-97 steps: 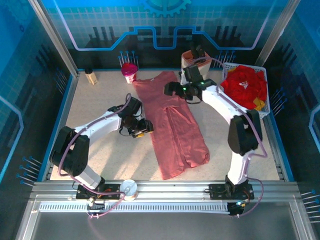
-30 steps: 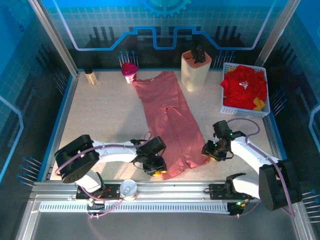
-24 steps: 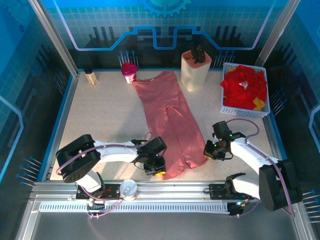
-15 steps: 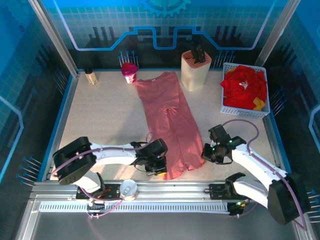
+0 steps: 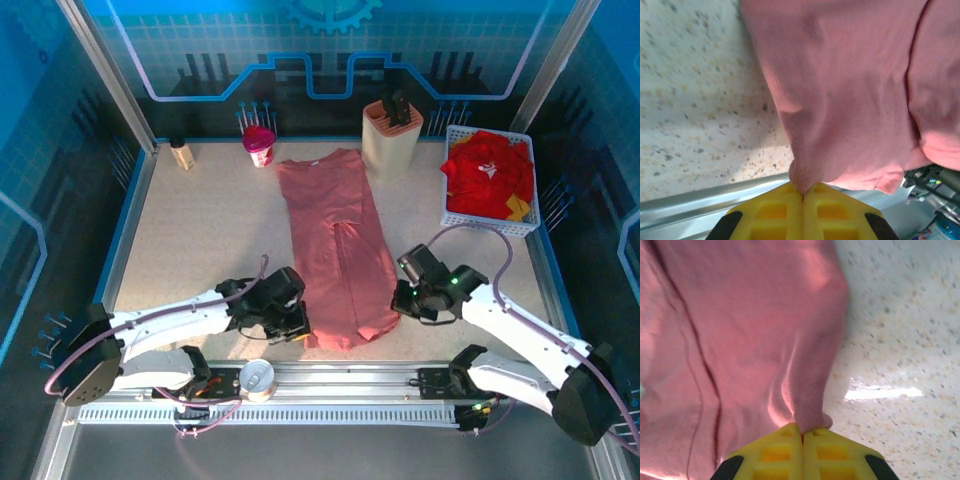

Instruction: Fold and stack the t-shirts

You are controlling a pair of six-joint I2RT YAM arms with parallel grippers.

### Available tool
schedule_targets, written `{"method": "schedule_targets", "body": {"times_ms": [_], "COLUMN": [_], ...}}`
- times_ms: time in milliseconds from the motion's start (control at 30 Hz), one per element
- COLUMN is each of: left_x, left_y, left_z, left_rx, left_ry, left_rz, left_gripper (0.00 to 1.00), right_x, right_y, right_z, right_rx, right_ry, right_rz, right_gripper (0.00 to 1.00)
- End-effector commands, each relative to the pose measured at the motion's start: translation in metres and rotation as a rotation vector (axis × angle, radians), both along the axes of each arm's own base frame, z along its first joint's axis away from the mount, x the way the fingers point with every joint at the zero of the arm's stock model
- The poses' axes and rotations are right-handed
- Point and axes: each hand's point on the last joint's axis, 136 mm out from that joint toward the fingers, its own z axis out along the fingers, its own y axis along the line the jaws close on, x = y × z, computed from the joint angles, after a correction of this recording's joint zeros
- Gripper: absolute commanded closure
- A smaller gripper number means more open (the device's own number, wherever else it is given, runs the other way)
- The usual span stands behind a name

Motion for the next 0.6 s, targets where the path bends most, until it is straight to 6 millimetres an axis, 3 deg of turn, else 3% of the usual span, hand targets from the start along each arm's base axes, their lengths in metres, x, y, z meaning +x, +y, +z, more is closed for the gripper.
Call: {"method": "schedule_targets", "body": {"times_ms": [0,267,567], "left_x": [0.024,0.081,0.150], "left_y": [0.000,0.001,0.018], "left_z": [0.019,0.047,0.063], "left_rx": [-0.007,-0.047,-0.055], "left_ry": [-0.066,-0.153,-0.218], "left_rz": [0.000,0.019,0.063], "left_gripper": [1.00,1.00,1.00], "right_x": [0.023,0.083,0.143], "right_y": [0.007,0.029,0.033], "right_z": [0.018,0.048,0.056], "right_rx": [-0.005,0.073,0.088], "right_ry": [-0.065,-0.164,-0.213], "right_rz": [0.002,-0.001,0.000], "right_gripper": [1.00,1.00,1.00]}}
